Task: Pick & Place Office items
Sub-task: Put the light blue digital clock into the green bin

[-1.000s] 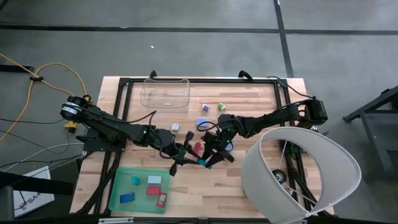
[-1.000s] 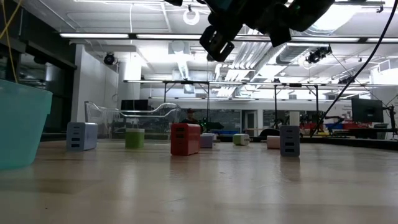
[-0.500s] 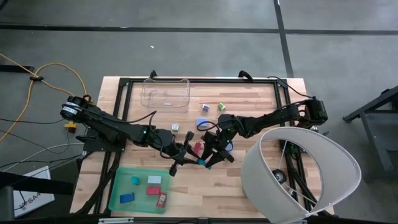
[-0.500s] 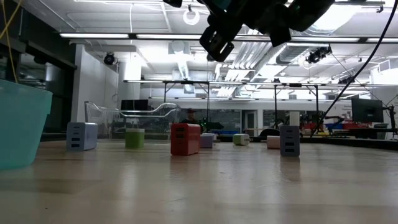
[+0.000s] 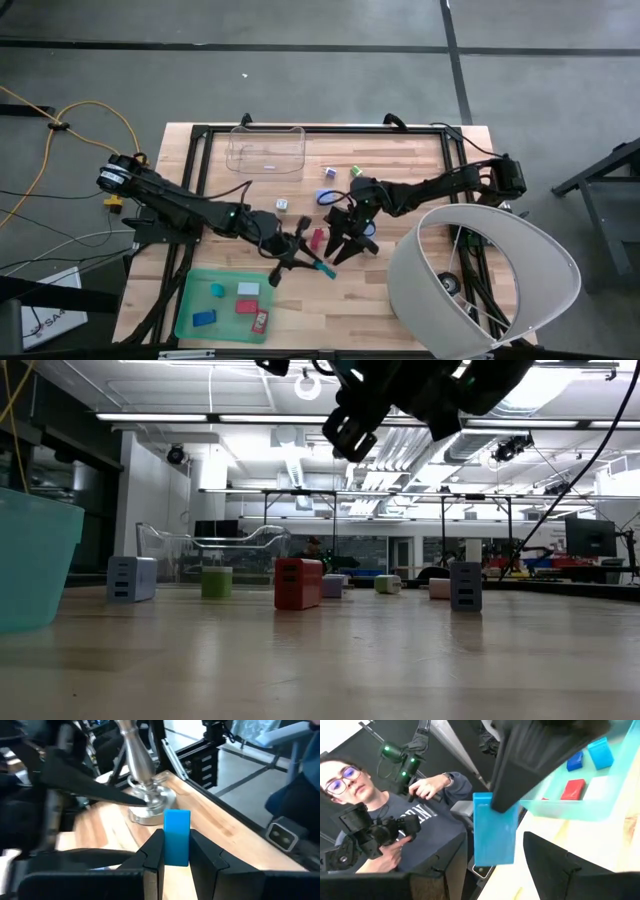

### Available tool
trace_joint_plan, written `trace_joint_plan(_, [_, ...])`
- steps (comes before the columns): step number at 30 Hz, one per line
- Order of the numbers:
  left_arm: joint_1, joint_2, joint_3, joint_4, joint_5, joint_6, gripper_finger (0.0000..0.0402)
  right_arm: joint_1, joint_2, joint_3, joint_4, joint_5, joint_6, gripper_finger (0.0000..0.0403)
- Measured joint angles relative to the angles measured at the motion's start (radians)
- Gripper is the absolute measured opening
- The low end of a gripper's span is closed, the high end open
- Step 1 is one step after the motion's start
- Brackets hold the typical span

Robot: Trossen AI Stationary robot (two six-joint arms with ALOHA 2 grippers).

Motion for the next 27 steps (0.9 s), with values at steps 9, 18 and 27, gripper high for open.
trace_joint_plan(9, [-0.061, -0.097, -0.001, -0.288, -0.011, -0.234, 0.0054, -0.017, 0.0, 0.0, -0.083, -0.04, 0.007, 0.018])
trace_joint_plan(18, [-0.209, -0.242, -0.001, -0.518, -0.01, -0.501, 0.0061, 0.0, 0.0, 0.0, -0.211, 0.045, -0.079, 0.018])
trace_joint_plan(27, [-0.36, -0.255, -0.026, -0.602, -0.07, -0.741, 0.0063, 0.039, 0.0, 0.0, -0.235, 0.085, -0.082, 0.018])
